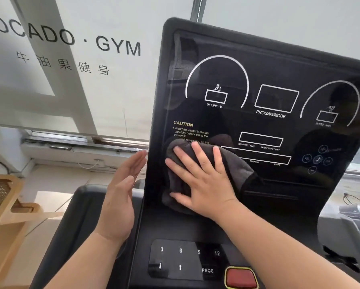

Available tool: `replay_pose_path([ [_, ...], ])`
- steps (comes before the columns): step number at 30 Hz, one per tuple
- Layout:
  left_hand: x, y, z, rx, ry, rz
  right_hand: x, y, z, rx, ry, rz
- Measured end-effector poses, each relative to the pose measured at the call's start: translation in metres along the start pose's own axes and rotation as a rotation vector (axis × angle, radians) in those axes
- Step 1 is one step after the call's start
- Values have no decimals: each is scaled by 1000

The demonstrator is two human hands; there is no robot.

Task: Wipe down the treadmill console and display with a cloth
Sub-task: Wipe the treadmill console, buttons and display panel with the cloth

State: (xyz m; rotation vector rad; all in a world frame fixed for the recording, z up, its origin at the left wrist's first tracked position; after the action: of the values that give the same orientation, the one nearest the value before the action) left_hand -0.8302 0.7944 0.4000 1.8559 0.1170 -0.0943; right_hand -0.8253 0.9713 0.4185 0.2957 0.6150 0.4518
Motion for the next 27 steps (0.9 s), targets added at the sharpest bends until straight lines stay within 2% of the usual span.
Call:
replay_pose_path([
  [5, 16, -17, 18, -314, 34, 31, -26, 76, 29, 20, 42, -279],
  [9, 31, -27, 17, -363, 7, 65, -58, 76, 39, 15, 11, -449],
  [11, 37, -30, 15, -342, -12, 63, -62, 49, 34, -7, -6, -423],
  [15, 41, -36, 17, -329, -24, 64, -36, -26, 8, -34, -41, -238],
  [18, 41, -34, 16, -336, -9, 71, -23, -47, -1, -44, -6, -192],
  [22, 39, -32, 14, -380, 44, 60, -12, -23, 2, -60, 46, -134],
  [27, 39, -27, 6, -486, 94, 30, 56, 59, 3, 27, 45, -238],
])
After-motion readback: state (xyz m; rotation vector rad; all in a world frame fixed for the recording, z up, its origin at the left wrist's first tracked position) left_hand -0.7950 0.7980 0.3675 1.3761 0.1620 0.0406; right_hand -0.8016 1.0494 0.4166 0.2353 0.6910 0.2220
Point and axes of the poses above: each hand's wrist, its own x-axis away from the middle knuckle, its own z-axis out of the back of the hand, y = z × x, the point moved 8 cm from there along -x, towards the middle knuckle, and after that the axes turned 7 degrees about y, right-handed, at the moved point
